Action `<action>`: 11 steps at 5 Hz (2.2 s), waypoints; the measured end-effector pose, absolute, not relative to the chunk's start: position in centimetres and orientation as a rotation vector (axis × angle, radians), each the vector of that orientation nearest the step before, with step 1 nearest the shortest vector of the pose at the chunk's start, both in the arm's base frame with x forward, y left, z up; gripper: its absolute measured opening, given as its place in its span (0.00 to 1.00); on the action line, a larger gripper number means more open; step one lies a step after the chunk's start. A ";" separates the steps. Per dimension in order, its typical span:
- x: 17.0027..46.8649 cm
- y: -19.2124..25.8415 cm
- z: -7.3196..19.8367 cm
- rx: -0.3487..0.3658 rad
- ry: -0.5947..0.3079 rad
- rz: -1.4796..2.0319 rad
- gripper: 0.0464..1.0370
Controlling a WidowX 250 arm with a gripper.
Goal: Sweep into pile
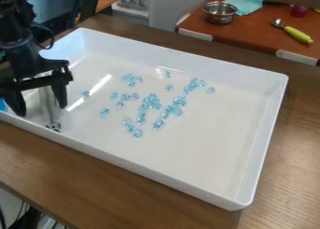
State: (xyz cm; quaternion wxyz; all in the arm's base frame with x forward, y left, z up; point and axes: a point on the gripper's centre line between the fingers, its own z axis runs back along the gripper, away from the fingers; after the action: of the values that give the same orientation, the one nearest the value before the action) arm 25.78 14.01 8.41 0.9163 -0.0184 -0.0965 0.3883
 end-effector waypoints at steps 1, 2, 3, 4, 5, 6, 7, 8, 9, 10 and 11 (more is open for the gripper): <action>26.2 13.8 8.4 -0.023 -0.216 0.791 0.62; 26.3 13.5 8.4 -0.027 -0.212 0.803 0.35; 26.4 12.7 8.4 -0.018 -0.194 0.777 0.34; 26.9 11.2 8.4 -0.018 -0.180 0.758 0.34; 28.4 9.4 8.4 -0.017 -0.163 0.727 0.34; 29.5 7.9 8.4 -0.023 -0.158 0.731 0.34; 31.1 6.0 8.4 -0.028 -0.164 0.732 0.34; 32.5 3.2 8.4 -0.038 -0.176 0.713 0.34; 33.7 1.0 8.4 -0.046 -0.186 0.699 0.34; 35.2 -0.8 8.5 -0.049 -0.202 0.700 0.34; 36.6 -3.0 8.5 -0.052 -0.225 0.693 0.34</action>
State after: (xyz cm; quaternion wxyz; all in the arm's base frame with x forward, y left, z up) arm 36.63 -3.03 8.53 0.9340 -0.0253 -0.1098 0.3390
